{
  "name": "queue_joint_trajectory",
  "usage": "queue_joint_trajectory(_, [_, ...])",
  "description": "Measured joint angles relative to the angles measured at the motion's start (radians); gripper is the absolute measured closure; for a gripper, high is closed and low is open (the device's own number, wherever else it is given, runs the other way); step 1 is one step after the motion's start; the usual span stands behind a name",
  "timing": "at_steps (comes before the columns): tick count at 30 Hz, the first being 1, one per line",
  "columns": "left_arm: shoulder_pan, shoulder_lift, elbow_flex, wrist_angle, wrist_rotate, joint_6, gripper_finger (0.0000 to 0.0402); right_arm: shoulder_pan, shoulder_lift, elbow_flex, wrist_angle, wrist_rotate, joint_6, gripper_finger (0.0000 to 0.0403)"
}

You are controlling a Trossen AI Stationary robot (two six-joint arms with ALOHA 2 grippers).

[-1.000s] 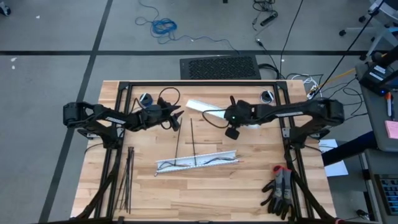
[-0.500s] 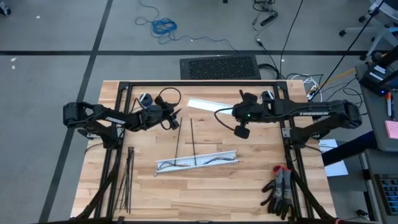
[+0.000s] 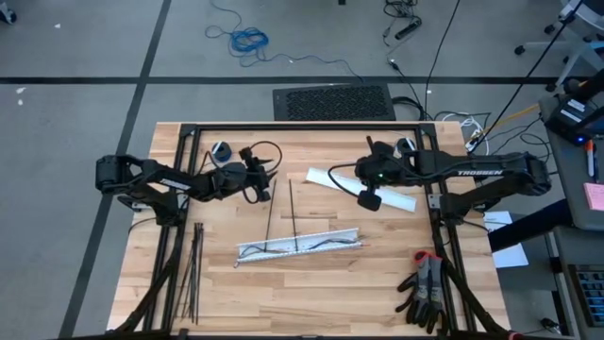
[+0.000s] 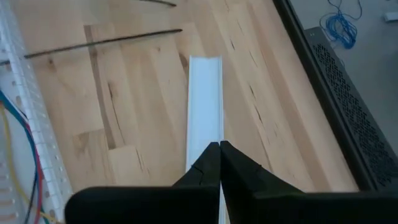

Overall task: Ziptie cables
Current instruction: Close the white cable duct

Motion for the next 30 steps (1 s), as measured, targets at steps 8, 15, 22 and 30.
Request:
queue_joint_trajectory(8, [-0.009, 0.000, 0.000, 0.034, 0.246, -0.125, 0.0210, -0.085, 0.091, -0.156, 0.156, -0.005, -0.043, 0.0391])
queue_joint_trajectory(15, [-0.035, 0.000, 0.011, 0.052, 0.317, -0.274, 0.0210, -0.252, 0.176, -0.318, 0.229, -0.223, -0.011, 0.0300])
queue_joint_trajectory(22, [-0.069, 0.000, 0.027, 0.054, 0.361, -0.361, 0.0210, -0.314, 0.213, -0.394, 0.321, -0.281, -0.017, 0.0244])
queue_joint_trajectory(30, [-0.078, 0.000, 0.027, 0.056, 0.312, -0.362, 0.0210, -0.396, 0.291, -0.440, 0.497, -0.303, -0.042, 0.0266])
